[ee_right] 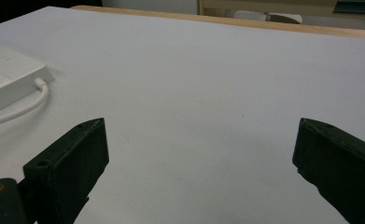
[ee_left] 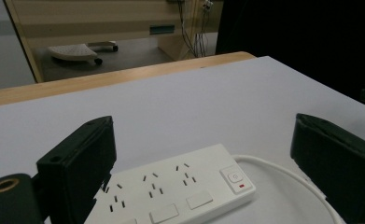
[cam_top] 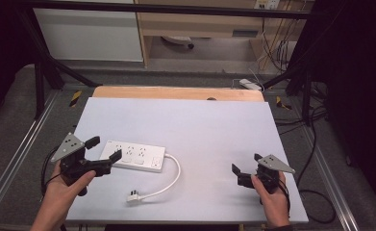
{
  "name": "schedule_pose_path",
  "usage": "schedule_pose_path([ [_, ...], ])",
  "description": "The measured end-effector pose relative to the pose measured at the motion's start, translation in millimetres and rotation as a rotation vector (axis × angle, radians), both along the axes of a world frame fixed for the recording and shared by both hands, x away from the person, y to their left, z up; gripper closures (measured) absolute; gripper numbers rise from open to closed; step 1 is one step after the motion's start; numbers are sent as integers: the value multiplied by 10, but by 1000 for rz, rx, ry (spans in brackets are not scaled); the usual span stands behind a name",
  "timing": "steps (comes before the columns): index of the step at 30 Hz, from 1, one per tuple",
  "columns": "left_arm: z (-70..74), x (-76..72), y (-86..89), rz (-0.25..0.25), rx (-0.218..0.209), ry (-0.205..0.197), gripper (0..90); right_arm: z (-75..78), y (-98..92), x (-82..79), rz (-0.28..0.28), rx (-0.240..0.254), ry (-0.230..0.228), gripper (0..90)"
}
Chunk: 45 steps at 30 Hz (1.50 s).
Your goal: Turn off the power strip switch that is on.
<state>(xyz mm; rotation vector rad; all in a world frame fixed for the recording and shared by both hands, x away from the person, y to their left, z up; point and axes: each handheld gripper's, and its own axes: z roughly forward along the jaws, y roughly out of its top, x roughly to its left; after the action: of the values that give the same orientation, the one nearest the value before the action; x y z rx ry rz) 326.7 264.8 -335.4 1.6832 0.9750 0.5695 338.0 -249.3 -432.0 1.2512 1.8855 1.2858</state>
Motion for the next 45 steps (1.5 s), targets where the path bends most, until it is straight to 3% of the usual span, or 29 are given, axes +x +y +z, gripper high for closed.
schedule_pose_path([
  [3,5,12,-17,19,-2,-4,69,3,-1,-4,1,-1,-1,40],
  [14,28,117,-126,10,19,6,75,10,-2,-5,2,-2,-4,40],
  [33,-76,251,-155,36,53,13,107,12,-9,-5,-3,5,-3,39],
  [45,-182,310,-158,39,63,17,258,2,-1,1,1,5,4,38],
])
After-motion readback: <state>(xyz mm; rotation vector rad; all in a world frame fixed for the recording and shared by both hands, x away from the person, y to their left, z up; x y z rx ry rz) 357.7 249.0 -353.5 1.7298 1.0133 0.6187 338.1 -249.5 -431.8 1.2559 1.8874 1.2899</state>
